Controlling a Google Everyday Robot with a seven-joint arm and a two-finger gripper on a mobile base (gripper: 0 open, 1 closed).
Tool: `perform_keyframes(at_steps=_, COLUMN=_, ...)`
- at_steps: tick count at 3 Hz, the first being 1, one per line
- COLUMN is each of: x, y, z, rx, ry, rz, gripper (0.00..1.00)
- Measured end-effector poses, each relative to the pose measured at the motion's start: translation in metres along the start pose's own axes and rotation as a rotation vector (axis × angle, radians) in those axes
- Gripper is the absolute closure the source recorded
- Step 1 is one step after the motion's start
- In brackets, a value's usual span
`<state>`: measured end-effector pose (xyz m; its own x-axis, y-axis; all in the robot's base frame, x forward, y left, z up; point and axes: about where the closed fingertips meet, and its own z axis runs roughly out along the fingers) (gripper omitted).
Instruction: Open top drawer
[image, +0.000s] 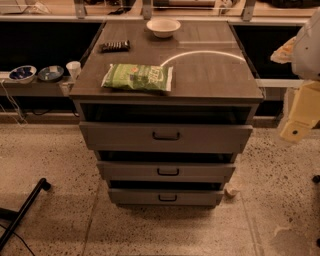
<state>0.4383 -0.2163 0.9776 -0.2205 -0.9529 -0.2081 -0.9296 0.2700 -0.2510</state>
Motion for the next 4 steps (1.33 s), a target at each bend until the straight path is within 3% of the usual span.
perform_keyframes(at_steps=1, x=-0.002, y=-0.002, z=0.005, rx=0.006, ry=-0.001, rz=-0.002, gripper=0.0)
perform_keyframes(at_steps=2, x=0.001, y=-0.006, z=0.049, rx=-0.002, ry=0.004, rz=-0.004, gripper=0.0)
perform_keyframes(at_steps=3, x=0.007, y=-0.004, z=0.121, rx=-0.007, ry=0.024, rz=-0.017, gripper=0.0)
perform_keyframes(at_steps=4, x=0.007, y=-0.004, z=0.121, rx=-0.007, ry=0.024, rz=-0.017, gripper=0.0)
